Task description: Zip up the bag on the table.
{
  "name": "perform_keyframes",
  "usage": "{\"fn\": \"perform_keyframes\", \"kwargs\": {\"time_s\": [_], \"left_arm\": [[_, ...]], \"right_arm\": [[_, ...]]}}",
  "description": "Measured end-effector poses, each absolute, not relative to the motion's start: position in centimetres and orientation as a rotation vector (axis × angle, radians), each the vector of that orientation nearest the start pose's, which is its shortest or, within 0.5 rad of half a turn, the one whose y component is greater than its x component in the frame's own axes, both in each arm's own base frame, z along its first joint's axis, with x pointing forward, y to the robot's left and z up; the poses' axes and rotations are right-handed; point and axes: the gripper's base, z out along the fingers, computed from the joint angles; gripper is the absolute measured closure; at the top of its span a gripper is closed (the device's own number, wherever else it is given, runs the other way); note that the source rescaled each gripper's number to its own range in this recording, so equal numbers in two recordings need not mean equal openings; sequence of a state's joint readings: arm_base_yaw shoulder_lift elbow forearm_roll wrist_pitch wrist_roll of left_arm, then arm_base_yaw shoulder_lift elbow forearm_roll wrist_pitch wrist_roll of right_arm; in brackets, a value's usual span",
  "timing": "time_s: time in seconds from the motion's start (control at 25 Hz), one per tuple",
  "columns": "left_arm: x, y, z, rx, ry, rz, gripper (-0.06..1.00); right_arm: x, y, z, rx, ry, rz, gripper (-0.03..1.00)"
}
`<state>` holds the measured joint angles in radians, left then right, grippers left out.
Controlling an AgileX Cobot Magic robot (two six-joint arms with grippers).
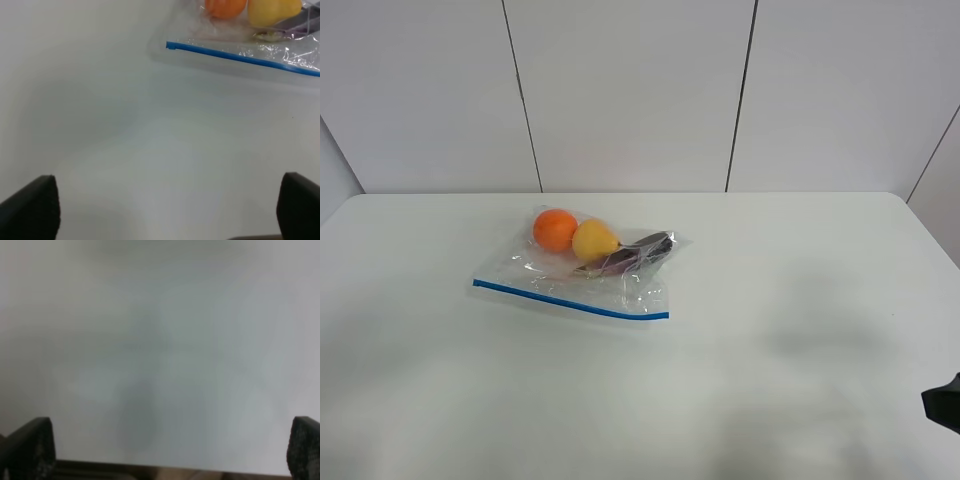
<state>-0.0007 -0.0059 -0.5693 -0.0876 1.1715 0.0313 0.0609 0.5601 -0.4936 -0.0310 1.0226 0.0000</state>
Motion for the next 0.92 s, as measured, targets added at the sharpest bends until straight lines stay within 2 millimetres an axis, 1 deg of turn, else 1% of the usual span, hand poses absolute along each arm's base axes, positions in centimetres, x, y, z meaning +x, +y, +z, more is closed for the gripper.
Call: {"fn": "perform_keyframes", "kwargs": {"time_s": [0.12, 0.28, 0.48, 0.52, 0.6, 0.92], "left_arm": [[-1.9, -0.7, 28.7, 0.047, 2.077, -0.086, -0.06], [-1.9, -0.7, 28.7, 0.047, 2.077, -0.086, -0.06], [-1.9, -0.7, 28.7, 0.047, 2.077, -0.086, -0.06], [-1.9, -0.7, 28.7, 0.047, 2.077, -0.086, -0.06], [-1.9, -0.7, 28.7, 0.047, 2.077, -0.086, -0.06], [-1.9, -0.7, 28.7, 0.047, 2.077, -0.086, -0.06]], "right_arm": [[6.7, 0.1, 26.4, -0.084, 2.469, -0.016, -0.03], [4.1, 0.0, 27.3, -0.075, 2.295, -0.011, -0.03], [0.5, -0.2, 27.8, -0.063, 2.063, -0.003, -0.03], [0.1, -0.3, 27.8, -0.062, 2.037, -0.003, -0.03], [-0.3, -0.3, 27.8, -0.061, 2.013, -0.002, -0.03], [-0.3, -0.3, 27.6, -0.061, 2.015, -0.002, -0.03]]}}
